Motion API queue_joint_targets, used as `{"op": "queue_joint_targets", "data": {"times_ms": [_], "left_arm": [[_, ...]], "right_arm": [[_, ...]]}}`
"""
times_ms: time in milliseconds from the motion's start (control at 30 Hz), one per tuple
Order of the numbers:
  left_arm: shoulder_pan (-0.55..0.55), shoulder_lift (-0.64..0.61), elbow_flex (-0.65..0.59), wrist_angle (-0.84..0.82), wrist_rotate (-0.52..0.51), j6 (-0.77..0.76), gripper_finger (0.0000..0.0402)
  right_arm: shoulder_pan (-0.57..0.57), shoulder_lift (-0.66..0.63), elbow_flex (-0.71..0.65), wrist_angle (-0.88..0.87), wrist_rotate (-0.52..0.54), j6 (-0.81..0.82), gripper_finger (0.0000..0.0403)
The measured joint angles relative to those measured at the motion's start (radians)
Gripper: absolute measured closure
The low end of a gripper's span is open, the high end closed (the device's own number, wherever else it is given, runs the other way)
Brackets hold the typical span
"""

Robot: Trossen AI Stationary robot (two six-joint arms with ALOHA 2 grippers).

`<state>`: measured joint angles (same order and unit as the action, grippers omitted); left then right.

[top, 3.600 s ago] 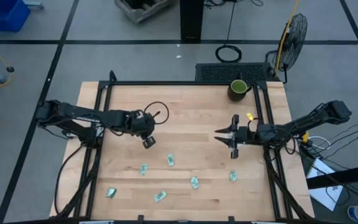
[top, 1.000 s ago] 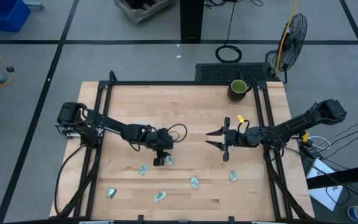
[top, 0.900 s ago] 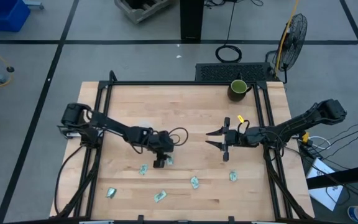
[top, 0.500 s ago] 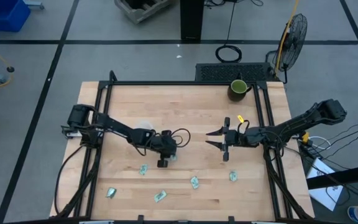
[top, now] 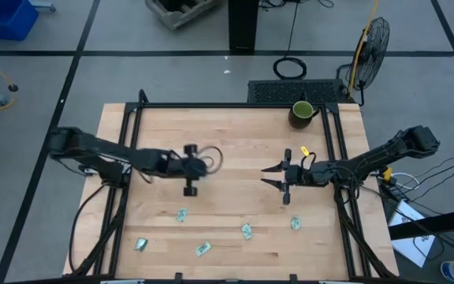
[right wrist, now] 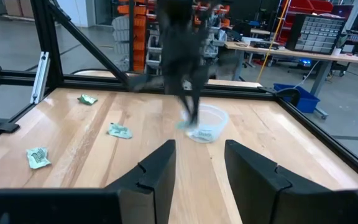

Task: Pick and place items into bin
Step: Put the stevia packet into the left transparent bin

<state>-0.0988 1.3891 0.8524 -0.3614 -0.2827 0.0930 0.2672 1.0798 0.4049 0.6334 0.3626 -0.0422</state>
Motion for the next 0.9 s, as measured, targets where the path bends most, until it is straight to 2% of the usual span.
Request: {"op": "queue_joint_targets", "data": {"times_ms": [200, 367, 567, 700, 900], "left_arm": [[0.045, -0.188, 0.000, -0.216, -0.011, -0.056, 0.0396], [0.093, -0.199, -0.006, -0.382, -0.019, -0.122, 0.0389], [0.140, -0.168, -0.140, -0.271, 0.021, -0.126, 0.0397], [0.163, -0.164, -0.234, -0.190, 0.041, -0.160, 0.0385], [0.187, -0.164, -0.303, -0.124, 0.050, -0.176, 0.0382]], "right_arm": [[0.000, 0.000, 0.000, 0.000, 0.000, 0.000, 0.0273], [0.000, 0.000, 0.000, -0.002, 0.000, 0.000, 0.0273], [0.000, 0.000, 0.000, -0.002, 0.000, 0.000, 0.0273], [0.000, 0.000, 0.000, -0.004, 0.001, 0.000, 0.0273], [0.000, 0.000, 0.000, -0.011, 0.001, -0.001, 0.0273]]}}
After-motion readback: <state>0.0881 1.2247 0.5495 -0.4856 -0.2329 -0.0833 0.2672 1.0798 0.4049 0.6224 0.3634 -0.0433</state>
